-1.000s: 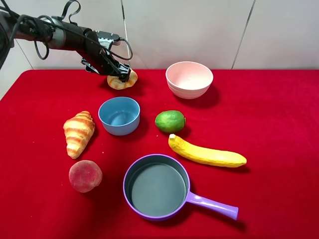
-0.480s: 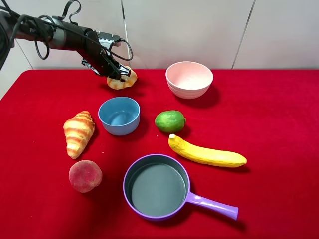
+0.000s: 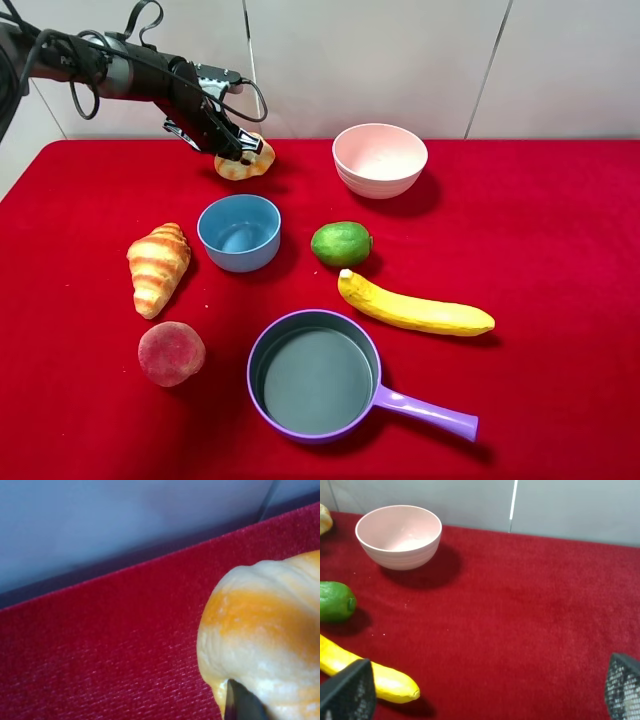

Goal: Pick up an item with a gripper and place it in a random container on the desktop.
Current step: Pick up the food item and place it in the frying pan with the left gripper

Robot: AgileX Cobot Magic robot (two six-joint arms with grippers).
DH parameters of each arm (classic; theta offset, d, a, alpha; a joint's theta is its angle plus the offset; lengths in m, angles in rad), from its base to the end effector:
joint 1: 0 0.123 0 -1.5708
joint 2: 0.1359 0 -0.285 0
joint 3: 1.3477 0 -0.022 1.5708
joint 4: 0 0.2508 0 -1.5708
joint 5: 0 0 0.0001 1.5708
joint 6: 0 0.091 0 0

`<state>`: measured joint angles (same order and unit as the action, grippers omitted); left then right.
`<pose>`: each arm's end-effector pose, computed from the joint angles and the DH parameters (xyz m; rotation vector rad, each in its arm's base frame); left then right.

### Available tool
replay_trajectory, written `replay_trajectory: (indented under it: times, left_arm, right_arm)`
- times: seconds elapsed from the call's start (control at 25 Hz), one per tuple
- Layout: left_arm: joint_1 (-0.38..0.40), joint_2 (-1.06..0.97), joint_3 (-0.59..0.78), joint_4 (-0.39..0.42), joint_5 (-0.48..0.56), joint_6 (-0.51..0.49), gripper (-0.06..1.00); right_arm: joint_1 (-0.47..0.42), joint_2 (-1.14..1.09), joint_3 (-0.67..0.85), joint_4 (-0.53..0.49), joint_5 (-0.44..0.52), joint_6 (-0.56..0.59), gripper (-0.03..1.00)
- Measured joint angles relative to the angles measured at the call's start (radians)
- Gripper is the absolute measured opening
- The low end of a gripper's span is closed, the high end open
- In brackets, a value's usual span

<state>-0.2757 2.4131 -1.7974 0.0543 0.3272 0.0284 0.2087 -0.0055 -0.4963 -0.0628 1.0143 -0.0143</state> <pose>0.5044 -0.1410 0.1060 0.4214 2.3902 -0.0677 -0.0024 -0.0055 0.2802 -0.2208 1.9827 0.0506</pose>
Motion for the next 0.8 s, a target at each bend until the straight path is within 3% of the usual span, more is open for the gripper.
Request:
replay_trajectory:
  times: [0.8]
  left_arm:
    - [-0.007, -0.051, 0.000, 0.000, 0.100, 0.000, 0.27]
  right_arm:
    - [0.000, 0.000, 0.000, 0.000, 0.000, 0.000, 0.69]
